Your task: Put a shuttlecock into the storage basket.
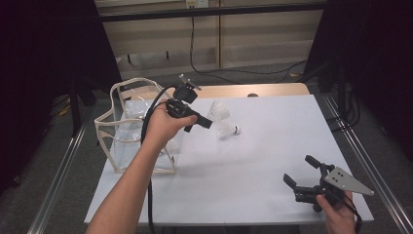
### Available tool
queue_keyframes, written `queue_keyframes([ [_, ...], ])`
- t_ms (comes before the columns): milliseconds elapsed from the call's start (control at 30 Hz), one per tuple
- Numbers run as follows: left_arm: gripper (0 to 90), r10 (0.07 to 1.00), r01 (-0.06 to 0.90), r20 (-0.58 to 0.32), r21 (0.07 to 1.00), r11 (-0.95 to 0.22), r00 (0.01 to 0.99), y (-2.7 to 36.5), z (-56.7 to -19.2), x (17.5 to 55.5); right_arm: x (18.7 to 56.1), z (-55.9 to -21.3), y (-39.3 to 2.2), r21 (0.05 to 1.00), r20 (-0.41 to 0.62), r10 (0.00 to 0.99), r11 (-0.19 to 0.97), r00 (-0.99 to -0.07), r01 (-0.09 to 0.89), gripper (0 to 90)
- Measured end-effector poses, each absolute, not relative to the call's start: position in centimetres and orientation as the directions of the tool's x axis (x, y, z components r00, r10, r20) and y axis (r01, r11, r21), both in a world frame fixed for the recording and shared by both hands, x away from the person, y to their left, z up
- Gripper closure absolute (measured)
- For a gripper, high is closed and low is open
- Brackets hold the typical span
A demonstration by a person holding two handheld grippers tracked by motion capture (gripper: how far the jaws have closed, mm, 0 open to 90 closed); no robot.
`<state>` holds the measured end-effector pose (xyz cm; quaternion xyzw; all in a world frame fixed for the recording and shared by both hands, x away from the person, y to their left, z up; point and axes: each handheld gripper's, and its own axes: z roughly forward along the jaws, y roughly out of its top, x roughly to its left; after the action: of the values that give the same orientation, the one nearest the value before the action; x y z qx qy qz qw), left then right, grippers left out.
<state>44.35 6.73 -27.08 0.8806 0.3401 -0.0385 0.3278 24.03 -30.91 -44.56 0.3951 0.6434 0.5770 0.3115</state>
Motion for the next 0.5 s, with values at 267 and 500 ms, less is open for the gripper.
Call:
queue_keyframes([
  [267,65.5,0.588,0.631,-0.287,0.555,-0.542,0.756,7.19,-26.53,44.57,24.01,-44.55,-30.92,0.989,0.054,0.867,0.022,-0.494,0.148,0.7],
  [500,65.5,0.594,0.634,-0.282,0.553,-0.541,0.753,7.57,-26.07,44.75,24.01,-44.55,-30.94,0.989,0.055,0.868,0.022,-0.494,0.148,0.7],
])
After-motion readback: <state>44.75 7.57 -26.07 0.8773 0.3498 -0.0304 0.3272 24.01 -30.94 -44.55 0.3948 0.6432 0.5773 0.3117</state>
